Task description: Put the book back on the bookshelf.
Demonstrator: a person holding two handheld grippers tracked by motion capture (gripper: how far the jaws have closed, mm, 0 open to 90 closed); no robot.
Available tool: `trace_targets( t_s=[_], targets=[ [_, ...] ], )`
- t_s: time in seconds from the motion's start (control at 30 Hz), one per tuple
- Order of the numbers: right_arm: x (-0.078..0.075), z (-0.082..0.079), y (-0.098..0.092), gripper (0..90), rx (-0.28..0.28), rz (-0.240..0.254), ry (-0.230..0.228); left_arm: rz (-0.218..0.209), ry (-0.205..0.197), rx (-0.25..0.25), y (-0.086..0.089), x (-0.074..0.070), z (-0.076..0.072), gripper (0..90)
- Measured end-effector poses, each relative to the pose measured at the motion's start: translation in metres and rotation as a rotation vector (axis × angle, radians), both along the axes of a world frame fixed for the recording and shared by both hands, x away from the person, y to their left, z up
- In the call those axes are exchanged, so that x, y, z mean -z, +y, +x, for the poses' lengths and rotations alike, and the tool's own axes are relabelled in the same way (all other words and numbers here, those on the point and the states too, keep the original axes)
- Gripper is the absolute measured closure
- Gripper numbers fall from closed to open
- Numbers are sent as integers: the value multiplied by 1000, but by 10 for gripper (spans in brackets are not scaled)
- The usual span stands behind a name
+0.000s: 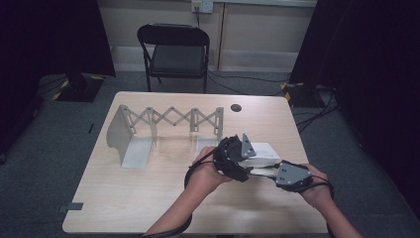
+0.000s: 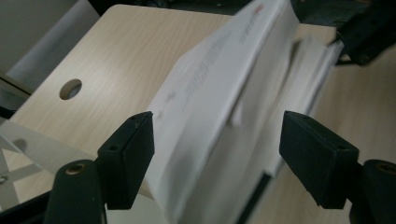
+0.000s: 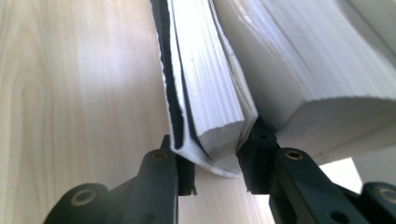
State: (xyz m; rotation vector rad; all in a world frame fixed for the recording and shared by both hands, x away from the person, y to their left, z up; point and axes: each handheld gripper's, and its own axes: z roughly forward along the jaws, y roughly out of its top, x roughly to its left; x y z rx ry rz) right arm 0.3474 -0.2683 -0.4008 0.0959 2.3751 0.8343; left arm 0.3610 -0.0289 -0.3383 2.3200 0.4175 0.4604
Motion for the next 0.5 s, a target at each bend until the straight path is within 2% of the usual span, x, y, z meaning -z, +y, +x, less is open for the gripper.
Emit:
trace_targets(
  t_s=[0.1, 0.13, 0.2, 0.3, 0.33, 0.4, 0.5],
  targets=[
    [-7, 3, -3, 723, 10, 9, 21, 4, -1, -11, 7, 2, -2, 213],
    [-13, 4, -2, 728, 10, -3, 37, 5, 14, -34, 14, 7, -2, 205],
    [-17, 4, -1, 733, 11, -17, 49, -34, 28, -49, 22, 13, -3, 213],
    [-23, 5, -1, 738, 8, -25, 70, -30, 38, -57, 28, 20, -4, 213],
    [-25, 5, -2, 740, 7, -25, 80, -32, 57, -66, 34, 28, -4, 212],
    [-28, 6, -3, 742, 5, -27, 97, -21, 72, -75, 40, 36, -3, 198],
    [-32, 8, -4, 744, 2, -27, 116, -31, 95, -84, 46, 49, -3, 196]
  ],
)
